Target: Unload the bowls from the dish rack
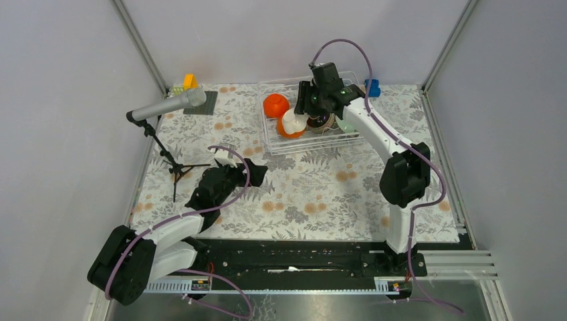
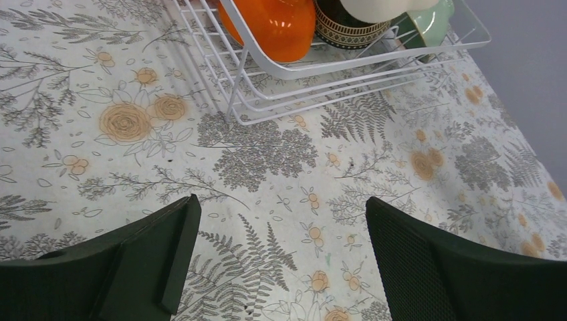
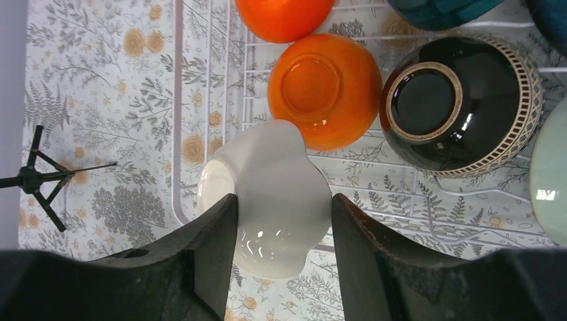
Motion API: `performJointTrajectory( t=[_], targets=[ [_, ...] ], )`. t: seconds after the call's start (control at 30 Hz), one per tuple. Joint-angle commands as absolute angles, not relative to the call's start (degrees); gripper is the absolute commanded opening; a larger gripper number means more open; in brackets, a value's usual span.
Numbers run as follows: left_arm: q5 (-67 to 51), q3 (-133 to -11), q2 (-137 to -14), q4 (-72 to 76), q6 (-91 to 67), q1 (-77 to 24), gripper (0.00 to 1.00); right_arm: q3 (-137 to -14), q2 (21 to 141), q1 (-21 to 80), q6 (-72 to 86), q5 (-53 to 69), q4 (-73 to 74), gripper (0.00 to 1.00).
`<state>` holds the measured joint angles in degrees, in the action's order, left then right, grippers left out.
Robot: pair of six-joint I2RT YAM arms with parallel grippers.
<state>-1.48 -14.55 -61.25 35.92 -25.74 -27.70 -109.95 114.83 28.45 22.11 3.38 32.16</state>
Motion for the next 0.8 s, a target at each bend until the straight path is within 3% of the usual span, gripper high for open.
performJointTrajectory(
  t=[0.0, 0.37, 0.57, 0.77],
  targets=[
    [-5.63, -16.68, -60.82, 40.12, -29.44, -27.9, 0.99, -107.99, 108.15, 28.74, 20.09, 3.3, 24.45, 0.41],
    [-13.08, -22.82, -54.89, 43.75, -46.14, -27.83, 0.98, -90.85, 98.81, 23.43, 33.36, 28.54, 5.94, 0.38],
    [-14.6, -28.9, -55.91, 42.02, -53.71, -27.13, 0.9, -83.92, 93.08, 22.8, 39.68, 33.44, -2.4, 0.38],
    [-15.51, -31.42, -58.76, 45.7, -61.32, -26.46, 0.9, -79.65, 90.81, 21.59, 49.31, 38.73, -10.73, 0.38]
  ],
)
